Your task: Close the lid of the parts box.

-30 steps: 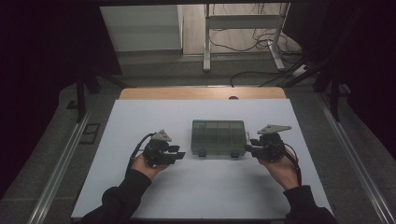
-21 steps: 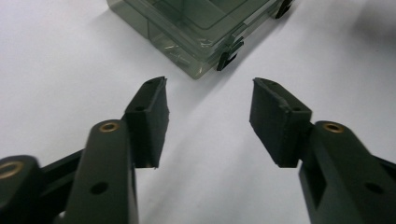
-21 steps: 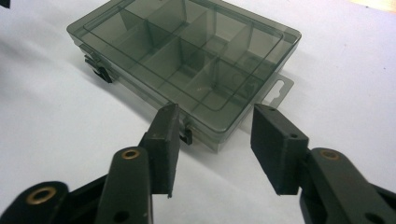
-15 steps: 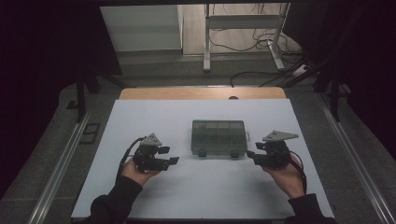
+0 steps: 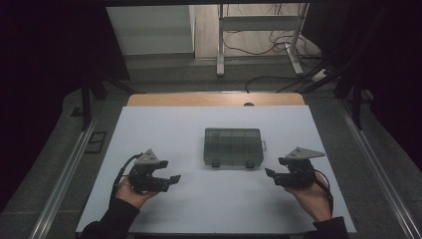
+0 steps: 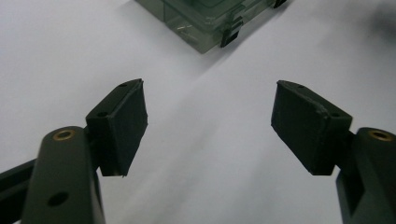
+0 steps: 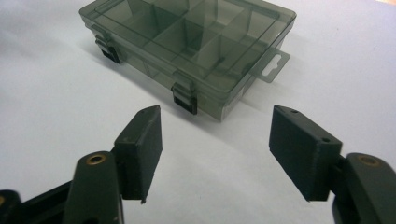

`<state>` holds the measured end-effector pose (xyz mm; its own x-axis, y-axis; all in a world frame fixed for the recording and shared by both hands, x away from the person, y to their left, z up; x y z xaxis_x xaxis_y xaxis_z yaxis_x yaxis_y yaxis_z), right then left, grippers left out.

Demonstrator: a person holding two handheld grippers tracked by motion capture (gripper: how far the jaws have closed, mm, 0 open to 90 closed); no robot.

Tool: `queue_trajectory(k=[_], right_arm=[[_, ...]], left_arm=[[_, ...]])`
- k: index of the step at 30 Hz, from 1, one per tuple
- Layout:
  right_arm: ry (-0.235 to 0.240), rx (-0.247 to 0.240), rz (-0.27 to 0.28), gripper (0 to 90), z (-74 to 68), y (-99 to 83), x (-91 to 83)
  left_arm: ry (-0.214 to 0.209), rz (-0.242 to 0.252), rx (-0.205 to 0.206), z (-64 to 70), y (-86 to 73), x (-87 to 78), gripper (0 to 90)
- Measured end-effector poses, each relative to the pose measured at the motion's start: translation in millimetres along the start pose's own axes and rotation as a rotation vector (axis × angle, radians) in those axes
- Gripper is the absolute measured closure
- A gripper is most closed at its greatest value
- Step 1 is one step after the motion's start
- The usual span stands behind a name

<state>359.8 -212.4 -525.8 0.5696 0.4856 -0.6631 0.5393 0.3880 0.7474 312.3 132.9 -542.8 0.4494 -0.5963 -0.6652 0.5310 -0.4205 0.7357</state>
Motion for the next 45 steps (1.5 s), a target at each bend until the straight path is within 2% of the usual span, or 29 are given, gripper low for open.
queue_trajectory(k=[10, 19, 29, 41, 45], right_arm=[[0.005, 0.005, 0.012, 26.5, -5.2, -7.8, -8.2], [0.006, 0.013, 0.021, 21.2, -7.9, -15.2, -15.3], [-0.004, 0.023, 0.015, 14.9, -8.3, -25.6, -21.3], [-0.006, 0.031, 0.004, 8.5, -9.9, -37.7, -30.2], [-0.003, 0.041, -0.016, 6.3, -9.6, -44.2, -31.2]], left_arm=[[0.041, 0.013, -0.022, -4.6, -20.6, -22.8, 19.8], [0.085, 0.041, -0.072, -12.1, -35.6, -43.1, 14.0], [0.119, 0.029, -0.107, -15.3, -52.8, -59.5, 9.0], [0.144, -0.001, -0.101, -15.0, -68.4, -68.5, 4.3], [0.170, -0.021, -0.081, -15.3, -75.4, -69.7, 2.2]])
Point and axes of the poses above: each handheld gripper's, and its own axes: x roughly forward along the jaws, y roughly out of its top, z roughly to its right, the point moved 10 cm from there along x, roughly forward along the jaws, and after that the axes turned 2 degrees about x, right-handed, at the moved point
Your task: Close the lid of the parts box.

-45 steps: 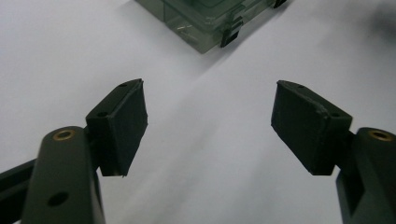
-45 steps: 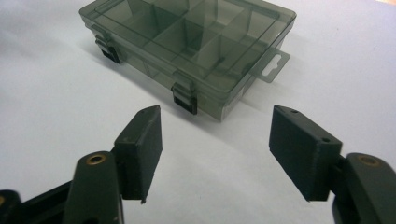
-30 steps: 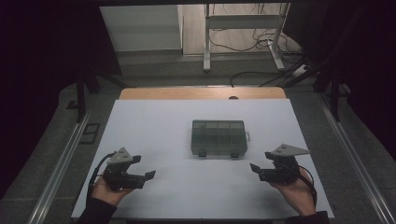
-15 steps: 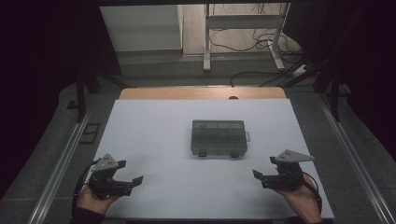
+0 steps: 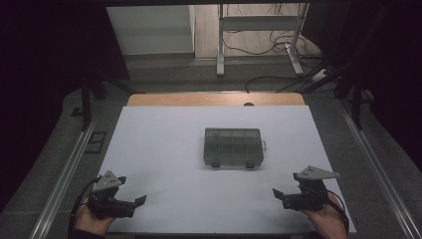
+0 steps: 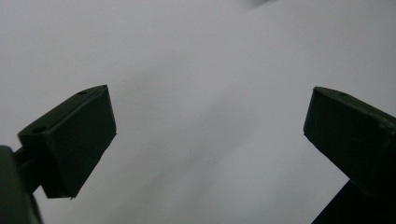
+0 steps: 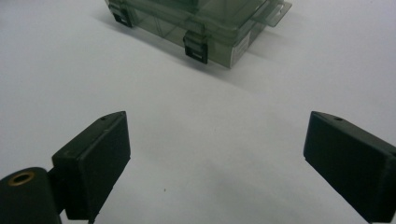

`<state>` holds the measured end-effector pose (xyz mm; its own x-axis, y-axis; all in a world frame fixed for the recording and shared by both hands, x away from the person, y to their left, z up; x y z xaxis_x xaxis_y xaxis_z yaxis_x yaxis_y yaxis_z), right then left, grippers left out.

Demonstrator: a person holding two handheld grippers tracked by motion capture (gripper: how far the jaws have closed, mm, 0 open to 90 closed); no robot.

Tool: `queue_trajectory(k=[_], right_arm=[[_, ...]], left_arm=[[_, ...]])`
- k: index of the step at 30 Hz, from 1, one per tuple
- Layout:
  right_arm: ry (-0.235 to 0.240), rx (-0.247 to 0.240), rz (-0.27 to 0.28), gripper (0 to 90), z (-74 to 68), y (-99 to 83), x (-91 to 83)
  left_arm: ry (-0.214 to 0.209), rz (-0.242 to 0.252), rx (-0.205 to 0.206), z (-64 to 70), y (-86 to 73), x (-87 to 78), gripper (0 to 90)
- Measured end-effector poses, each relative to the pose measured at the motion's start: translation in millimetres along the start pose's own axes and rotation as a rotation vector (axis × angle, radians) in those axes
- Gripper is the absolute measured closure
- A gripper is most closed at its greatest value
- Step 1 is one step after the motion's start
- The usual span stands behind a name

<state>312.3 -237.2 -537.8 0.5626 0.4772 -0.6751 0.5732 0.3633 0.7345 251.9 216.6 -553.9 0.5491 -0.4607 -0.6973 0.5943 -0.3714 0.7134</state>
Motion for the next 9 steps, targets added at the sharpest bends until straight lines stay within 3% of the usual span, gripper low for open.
queue_trajectory(k=[5, 9], right_arm=[[0.000, 0.001, -0.041, 4.0, 0.0, -7.0, 2.7], [0.000, -0.001, -0.043, 3.7, 0.5, -7.3, 3.5]], left_arm=[[0.012, -0.030, 0.013, -0.5, -8.1, 1.1, 0.0], [0.013, -0.023, 0.011, -1.3, -7.8, 0.5, 0.0]])
Point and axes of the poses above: each handheld gripper's, and its own axes: x roughly forward along the jaws, y roughly out of its top, z roughly to its right, the point moved 10 cm from there along x, roughly forward along the jaws, and after that the axes turned 2 degrees about x, right-handed, at the moved point
